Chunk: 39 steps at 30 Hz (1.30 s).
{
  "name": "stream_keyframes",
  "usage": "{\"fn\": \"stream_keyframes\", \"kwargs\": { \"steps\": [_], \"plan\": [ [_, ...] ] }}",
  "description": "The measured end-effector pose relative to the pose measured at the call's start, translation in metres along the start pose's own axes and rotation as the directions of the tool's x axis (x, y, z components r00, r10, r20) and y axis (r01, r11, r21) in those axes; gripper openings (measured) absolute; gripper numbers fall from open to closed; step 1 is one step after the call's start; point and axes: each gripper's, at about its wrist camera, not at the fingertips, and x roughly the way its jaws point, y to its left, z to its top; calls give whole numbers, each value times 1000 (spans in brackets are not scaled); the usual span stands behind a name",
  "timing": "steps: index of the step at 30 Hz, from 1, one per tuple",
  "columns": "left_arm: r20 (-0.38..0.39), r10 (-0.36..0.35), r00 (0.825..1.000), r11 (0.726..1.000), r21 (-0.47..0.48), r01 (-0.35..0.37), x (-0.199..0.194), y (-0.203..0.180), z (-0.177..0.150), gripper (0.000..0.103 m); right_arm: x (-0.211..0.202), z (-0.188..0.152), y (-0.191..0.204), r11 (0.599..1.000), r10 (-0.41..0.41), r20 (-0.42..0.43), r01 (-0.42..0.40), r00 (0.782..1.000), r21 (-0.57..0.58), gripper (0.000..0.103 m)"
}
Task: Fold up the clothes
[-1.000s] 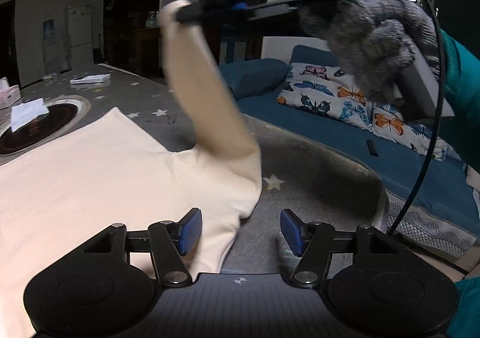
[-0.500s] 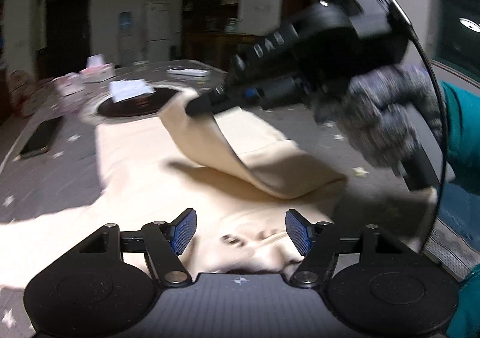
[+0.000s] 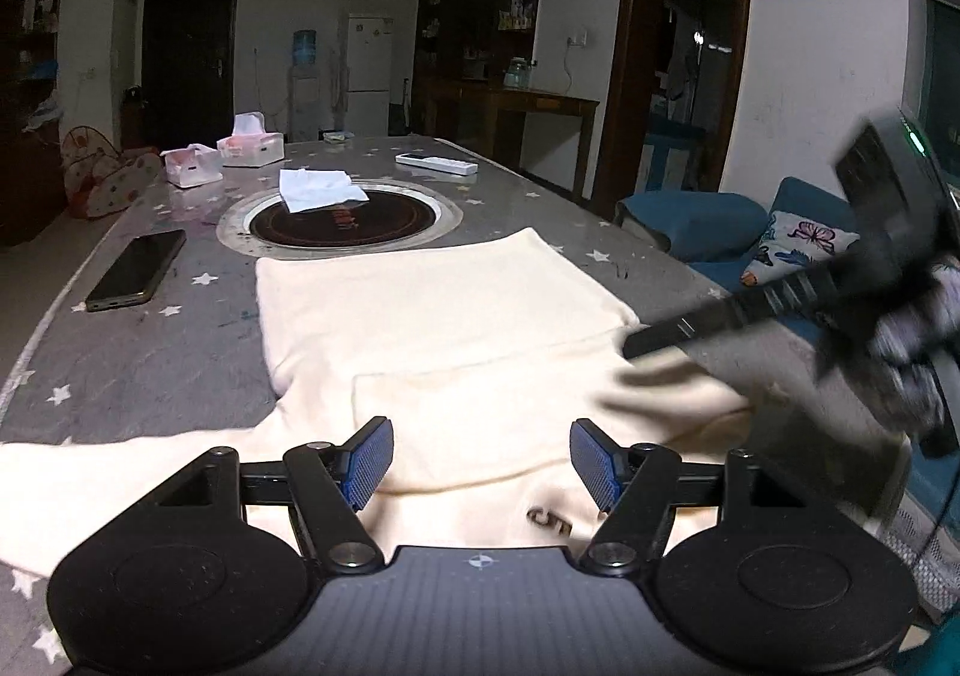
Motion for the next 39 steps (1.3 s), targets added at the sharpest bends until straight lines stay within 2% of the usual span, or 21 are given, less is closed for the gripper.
{"fn": "stream_keyframes", "kwargs": {
  "steps": [3,7,9,14,20,24,28,30,33,39],
  "plan": [
    [-9,-12,1000,1000,-6,12,12,-2,5,64,-14,-16,-12,996,-81,-11,80,997,-30,22],
    [-40,-18,999,1000,-25,17,32,-2,8,58,-16,-29,-14,986,-147,-19,145,989,-84,22],
    [-57,-11,998,999,-38,9,38,0,8,53,-18,-23,-12,985,-145,6,144,989,-94,22],
    [-86,20,996,997,-69,-26,46,7,3,50,-16,-6,-9,982,-137,65,144,989,-119,22],
    [-90,30,995,992,-123,-41,38,24,-3,44,11,-3,-16,980,-160,25,162,987,-114,24],
    [-68,49,996,987,-148,-59,26,32,-4,44,8,-3,-6,975,-163,44,167,986,-147,32],
    [-37,126,991,973,-192,-131,8,48,-5,44,16,-5,4,968,-160,19,161,987,-194,38],
    [-24,190,981,954,-230,-191,-5,62,-6,44,22,-8,6,966,-161,2,158,987,-206,39],
    [-20,305,952,913,-277,-298,-22,85,-7,46,23,-8,10,963,-159,5,156,987,-218,43],
    [-70,524,849,784,-350,-512,-44,134,-17,46,22,-7,20,963,-135,9,134,991,-236,44]
  ]
}}
